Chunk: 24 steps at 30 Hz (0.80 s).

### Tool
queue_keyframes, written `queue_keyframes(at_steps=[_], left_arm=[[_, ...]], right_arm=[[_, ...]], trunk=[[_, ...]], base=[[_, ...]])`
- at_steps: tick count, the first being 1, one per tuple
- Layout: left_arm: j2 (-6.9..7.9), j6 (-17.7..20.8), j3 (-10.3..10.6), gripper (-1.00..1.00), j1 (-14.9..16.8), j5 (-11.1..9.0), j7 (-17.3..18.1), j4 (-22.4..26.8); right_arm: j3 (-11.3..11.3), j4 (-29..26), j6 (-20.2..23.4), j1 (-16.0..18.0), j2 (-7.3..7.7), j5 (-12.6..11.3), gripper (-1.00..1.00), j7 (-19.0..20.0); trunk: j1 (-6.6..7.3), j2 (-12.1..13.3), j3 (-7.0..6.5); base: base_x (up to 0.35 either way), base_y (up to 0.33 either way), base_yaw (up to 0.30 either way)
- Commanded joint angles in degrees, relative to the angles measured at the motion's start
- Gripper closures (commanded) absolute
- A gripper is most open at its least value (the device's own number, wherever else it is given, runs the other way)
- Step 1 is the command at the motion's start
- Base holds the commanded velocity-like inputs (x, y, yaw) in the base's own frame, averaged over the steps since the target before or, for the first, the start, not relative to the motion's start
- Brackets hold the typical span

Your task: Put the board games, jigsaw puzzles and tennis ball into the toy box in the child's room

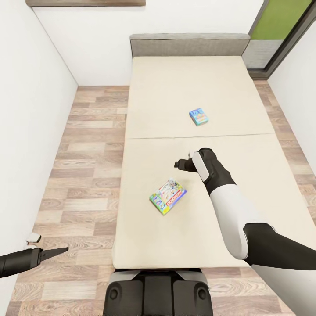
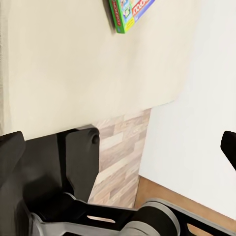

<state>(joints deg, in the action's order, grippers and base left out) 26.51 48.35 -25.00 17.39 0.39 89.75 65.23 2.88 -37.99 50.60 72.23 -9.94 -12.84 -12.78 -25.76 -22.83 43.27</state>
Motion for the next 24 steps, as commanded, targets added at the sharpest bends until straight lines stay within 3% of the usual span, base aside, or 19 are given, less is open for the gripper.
queue_keyframes(at_steps=[1,17,24], left_arm=[[0.02,0.61,-0.01,-1.00,0.01,0.05,0.25,0.01],[0.09,0.61,-0.12,-1.00,0.01,0.05,0.25,0.00],[0.11,0.61,-0.13,-1.00,0.01,0.05,0.25,0.01]], right_arm=[[0.18,-0.05,0.13,0.04,-0.05,-0.61,-1.00,-0.51],[0.10,-0.24,-0.11,1.73,-0.05,-0.61,-1.00,-0.49],[0.11,-0.24,-3.00,1.84,-0.05,-1.29,-1.00,-0.46]], trunk=[[-0.03,-0.09,0.16],[-0.03,-0.09,1.67],[-0.03,-0.09,2.33]], base=[[0.000,0.000,0.000],[0.000,0.000,0.000],[0.000,0.000,0.000]])
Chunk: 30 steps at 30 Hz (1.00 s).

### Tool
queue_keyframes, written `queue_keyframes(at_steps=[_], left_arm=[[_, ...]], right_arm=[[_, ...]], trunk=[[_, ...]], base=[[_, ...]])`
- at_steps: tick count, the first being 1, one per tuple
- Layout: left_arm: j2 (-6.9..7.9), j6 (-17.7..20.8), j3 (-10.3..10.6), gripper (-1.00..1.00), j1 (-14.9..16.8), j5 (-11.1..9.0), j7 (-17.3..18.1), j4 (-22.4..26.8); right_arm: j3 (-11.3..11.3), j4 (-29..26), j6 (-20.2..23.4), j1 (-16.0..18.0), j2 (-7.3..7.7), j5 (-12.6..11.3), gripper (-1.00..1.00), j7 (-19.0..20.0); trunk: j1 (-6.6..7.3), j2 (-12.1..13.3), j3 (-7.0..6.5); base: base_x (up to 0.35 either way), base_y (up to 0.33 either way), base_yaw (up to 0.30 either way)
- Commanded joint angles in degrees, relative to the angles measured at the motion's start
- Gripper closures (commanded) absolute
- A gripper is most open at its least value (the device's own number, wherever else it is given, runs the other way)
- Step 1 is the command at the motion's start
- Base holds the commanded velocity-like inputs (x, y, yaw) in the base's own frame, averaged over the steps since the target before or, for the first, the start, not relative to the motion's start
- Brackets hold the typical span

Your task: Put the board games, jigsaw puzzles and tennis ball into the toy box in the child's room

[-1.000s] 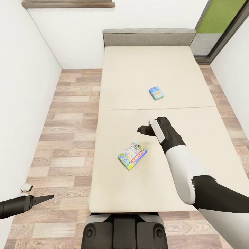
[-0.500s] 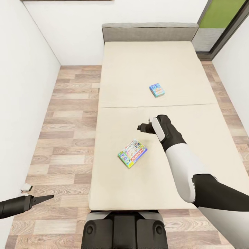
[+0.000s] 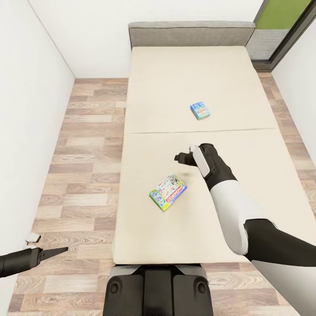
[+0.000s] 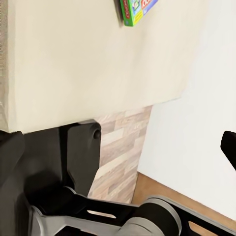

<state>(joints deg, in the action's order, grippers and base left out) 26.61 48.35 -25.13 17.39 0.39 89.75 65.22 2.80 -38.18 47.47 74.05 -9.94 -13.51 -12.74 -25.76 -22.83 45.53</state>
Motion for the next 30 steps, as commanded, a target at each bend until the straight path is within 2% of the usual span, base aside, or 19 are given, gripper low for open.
queue_keyframes(at_steps=[1,30], left_arm=[[0.00,0.61,0.00,-1.00,0.01,0.05,0.25,0.03],[-0.07,0.59,0.08,-1.00,0.01,0.05,0.25,0.00]], right_arm=[[0.19,-0.05,-0.19,0.02,-0.05,-0.81,-1.00,-0.43],[0.10,0.12,-2.68,-0.06,-0.05,-1.17,-1.00,1.53]], trunk=[[-0.03,-0.09,0.16],[-0.03,-0.09,2.90]], base=[[0.000,0.000,0.000],[0.000,0.000,0.000]])
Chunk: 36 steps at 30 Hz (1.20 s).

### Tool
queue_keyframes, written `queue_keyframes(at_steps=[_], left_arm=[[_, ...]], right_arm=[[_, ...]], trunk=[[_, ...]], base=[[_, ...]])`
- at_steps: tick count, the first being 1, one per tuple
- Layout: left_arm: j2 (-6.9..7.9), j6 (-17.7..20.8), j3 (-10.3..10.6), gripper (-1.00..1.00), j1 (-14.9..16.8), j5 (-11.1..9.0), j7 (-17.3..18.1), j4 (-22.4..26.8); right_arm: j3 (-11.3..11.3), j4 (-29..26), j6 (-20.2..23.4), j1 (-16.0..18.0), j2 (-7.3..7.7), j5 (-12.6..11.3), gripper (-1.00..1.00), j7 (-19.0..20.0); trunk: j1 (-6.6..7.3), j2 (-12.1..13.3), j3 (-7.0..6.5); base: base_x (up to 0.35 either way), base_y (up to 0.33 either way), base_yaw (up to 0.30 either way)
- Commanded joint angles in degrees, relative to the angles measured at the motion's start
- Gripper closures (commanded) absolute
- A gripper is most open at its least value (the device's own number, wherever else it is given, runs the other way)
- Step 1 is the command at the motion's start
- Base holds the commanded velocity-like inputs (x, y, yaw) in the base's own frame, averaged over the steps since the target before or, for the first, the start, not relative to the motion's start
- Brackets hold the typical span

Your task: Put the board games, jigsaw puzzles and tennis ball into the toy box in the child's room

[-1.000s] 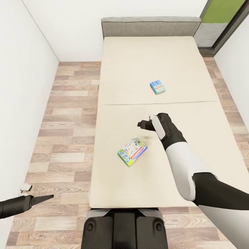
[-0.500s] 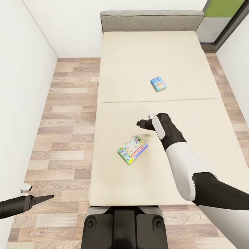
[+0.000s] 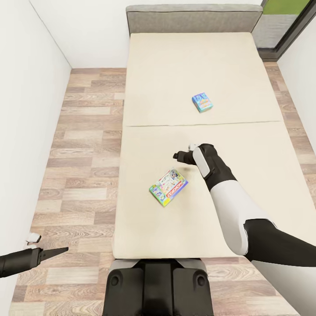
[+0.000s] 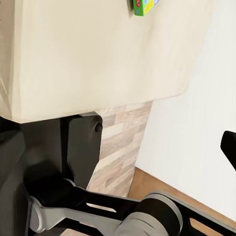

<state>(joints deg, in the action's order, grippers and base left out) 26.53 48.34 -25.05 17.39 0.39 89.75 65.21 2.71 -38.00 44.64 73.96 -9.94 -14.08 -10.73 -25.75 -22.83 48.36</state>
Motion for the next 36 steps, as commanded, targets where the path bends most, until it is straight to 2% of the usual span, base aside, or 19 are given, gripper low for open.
queue_keyframes(at_steps=[1,36], left_arm=[[0.02,0.61,0.00,-1.00,0.01,0.05,0.25,0.01],[0.02,0.54,-0.01,-1.00,0.01,0.05,0.25,0.01]], right_arm=[[0.19,-0.06,0.14,0.03,-0.05,-0.61,-1.00,-0.47],[-0.31,-0.06,-0.19,0.04,-0.05,-0.60,-1.00,-0.43]], trunk=[[-0.03,-0.09,0.16],[-0.03,-0.09,3.47]], base=[[0.000,0.000,0.000],[0.000,0.000,0.000]])
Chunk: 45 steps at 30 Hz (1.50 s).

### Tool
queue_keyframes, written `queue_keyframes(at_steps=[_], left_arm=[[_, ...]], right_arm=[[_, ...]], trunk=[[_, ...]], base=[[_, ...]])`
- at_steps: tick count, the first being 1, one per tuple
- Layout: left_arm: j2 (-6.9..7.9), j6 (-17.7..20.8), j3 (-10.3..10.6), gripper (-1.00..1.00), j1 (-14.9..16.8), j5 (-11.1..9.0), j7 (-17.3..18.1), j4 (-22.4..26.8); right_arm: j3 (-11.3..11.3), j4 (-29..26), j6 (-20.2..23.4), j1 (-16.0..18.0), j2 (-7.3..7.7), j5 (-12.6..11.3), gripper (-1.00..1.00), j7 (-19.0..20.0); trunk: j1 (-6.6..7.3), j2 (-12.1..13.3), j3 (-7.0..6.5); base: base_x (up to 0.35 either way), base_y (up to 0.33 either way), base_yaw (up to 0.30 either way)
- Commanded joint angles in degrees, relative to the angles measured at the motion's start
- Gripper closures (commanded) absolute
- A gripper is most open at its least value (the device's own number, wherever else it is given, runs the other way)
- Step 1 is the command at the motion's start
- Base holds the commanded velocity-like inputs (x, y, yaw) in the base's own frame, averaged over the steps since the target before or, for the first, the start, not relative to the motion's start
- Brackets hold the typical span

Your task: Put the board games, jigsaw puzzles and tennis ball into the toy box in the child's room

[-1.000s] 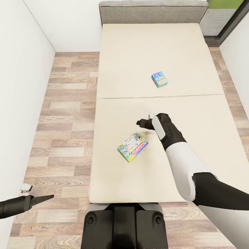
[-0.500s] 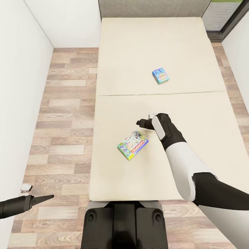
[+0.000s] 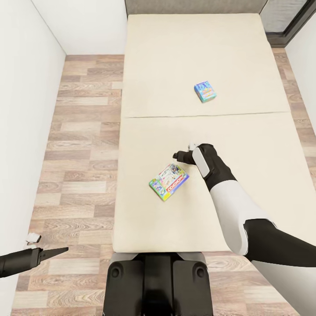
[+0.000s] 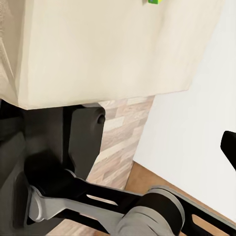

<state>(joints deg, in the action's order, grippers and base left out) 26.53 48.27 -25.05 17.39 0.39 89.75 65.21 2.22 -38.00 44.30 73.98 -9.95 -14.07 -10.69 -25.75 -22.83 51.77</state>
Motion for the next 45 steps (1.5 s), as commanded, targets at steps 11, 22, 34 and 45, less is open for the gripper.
queue_keyframes(at_steps=[11,22,34,45], left_arm=[[0.02,0.60,0.00,-1.00,0.01,0.05,0.25,0.02],[0.02,0.60,0.00,-1.00,0.01,0.05,0.25,0.01],[0.02,0.60,0.00,-1.00,0.01,0.05,0.25,0.01],[0.02,0.60,0.00,-1.00,0.01,0.05,0.25,0.00]], right_arm=[[-0.24,-0.12,0.13,0.00,-0.05,-0.61,-1.00,-0.47],[-0.29,-0.18,-0.04,-0.04,-0.05,-0.61,-1.00,-0.47],[-2.00,-0.22,-1.21,-0.06,-0.05,-0.61,-1.00,-0.43],[-2.21,-0.23,-1.23,-0.06,-0.05,-0.61,-1.00,-0.39]], trunk=[[-0.03,-0.09,1.10],[-0.03,-0.09,2.14],[-0.03,-0.09,3.27],[-0.03,-0.09,3.86]], base=[[0.000,0.000,0.000],[0.000,0.000,0.000],[0.000,0.000,0.000],[0.000,0.001,0.000]])
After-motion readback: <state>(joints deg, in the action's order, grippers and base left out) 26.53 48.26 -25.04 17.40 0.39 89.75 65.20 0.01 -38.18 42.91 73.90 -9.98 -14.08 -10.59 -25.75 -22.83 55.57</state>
